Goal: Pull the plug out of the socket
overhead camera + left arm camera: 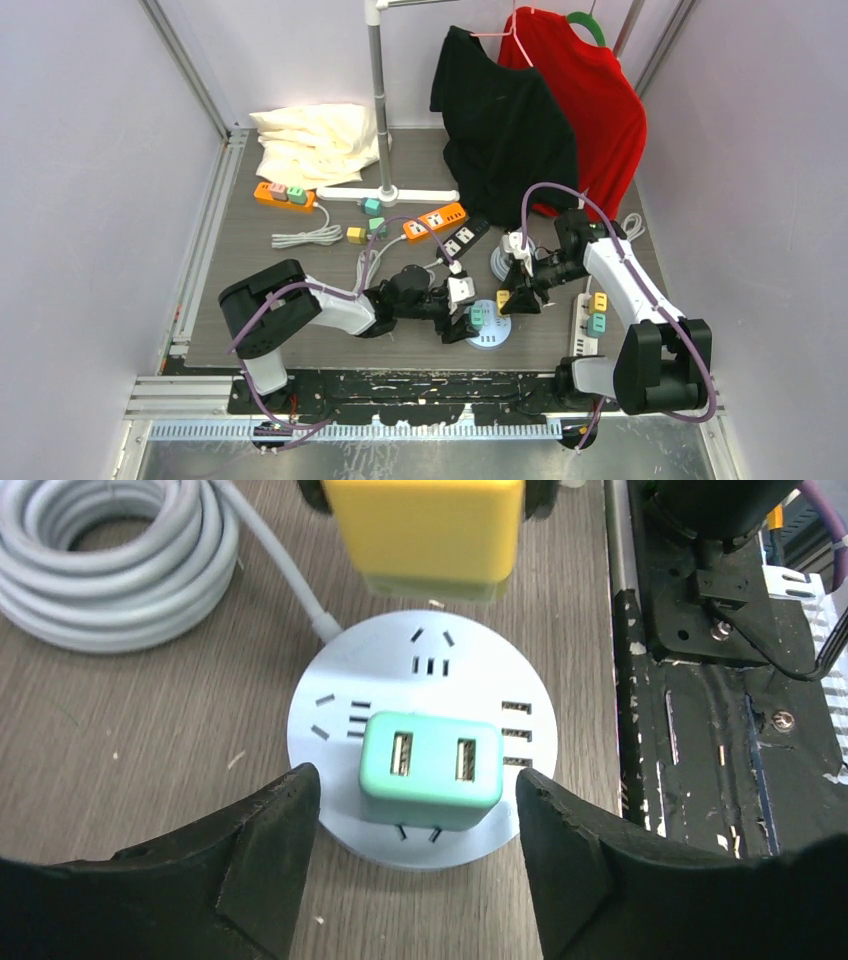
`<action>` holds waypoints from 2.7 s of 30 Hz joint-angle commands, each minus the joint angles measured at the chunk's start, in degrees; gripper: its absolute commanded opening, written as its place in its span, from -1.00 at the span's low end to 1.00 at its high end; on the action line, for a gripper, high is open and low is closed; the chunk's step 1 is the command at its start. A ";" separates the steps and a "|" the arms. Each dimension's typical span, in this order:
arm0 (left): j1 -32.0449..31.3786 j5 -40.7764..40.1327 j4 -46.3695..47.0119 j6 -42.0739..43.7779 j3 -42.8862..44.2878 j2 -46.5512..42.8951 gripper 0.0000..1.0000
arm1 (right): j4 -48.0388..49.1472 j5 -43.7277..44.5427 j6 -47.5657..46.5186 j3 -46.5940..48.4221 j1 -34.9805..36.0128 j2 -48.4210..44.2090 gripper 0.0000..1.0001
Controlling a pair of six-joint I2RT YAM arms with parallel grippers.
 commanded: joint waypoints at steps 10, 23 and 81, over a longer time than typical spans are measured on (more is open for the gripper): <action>-0.20 -10.29 -8.05 -9.50 -2.44 -17.79 0.60 | -4.19 -6.32 15.07 7.27 -0.80 2.83 -0.96; -0.31 -22.59 -11.65 -43.91 -2.79 -27.21 0.93 | 23.27 -0.89 71.96 6.52 -1.37 0.54 -0.92; -9.04 -51.38 -16.03 -30.50 18.06 -9.59 -0.02 | 24.12 -2.09 74.55 6.36 -1.24 4.48 -0.86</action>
